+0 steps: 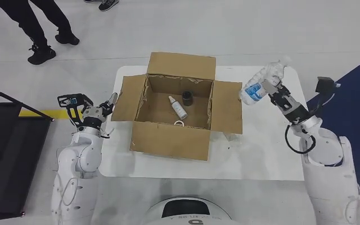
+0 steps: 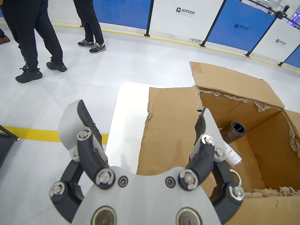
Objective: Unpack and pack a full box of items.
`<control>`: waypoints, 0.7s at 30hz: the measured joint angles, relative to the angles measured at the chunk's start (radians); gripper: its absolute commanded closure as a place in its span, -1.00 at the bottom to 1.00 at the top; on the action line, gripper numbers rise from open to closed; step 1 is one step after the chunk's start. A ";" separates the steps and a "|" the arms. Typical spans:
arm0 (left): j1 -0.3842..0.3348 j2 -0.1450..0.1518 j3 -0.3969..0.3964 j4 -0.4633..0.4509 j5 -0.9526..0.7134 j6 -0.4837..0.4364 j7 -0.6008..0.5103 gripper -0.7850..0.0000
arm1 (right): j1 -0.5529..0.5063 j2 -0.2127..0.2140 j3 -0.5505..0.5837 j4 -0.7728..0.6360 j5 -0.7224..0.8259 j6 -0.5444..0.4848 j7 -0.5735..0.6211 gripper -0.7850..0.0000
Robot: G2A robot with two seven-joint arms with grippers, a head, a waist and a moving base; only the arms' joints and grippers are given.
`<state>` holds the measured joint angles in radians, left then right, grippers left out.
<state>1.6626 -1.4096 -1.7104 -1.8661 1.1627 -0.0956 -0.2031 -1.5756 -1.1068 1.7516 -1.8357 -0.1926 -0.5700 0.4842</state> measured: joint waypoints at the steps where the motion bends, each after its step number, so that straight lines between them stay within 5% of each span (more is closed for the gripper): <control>1: 0.000 0.000 0.000 0.000 0.000 0.000 0.000 -1.00 | 0.008 0.000 -0.018 -0.012 -0.010 -0.007 0.013 1.00; 8: 0.000 0.000 0.000 0.000 0.000 0.000 0.000 -1.00 | 0.157 -0.009 -0.265 -0.024 -0.201 0.070 0.124 1.00; 21: 0.000 0.000 0.000 0.000 0.000 0.000 0.000 -1.00 | 0.360 -0.047 -0.642 0.109 -0.739 0.241 0.106 1.00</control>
<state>1.6626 -1.4096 -1.7104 -1.8661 1.1627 -0.0956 -0.2031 -1.2155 -1.1537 1.1098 -1.7266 -0.9317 -0.3288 0.5901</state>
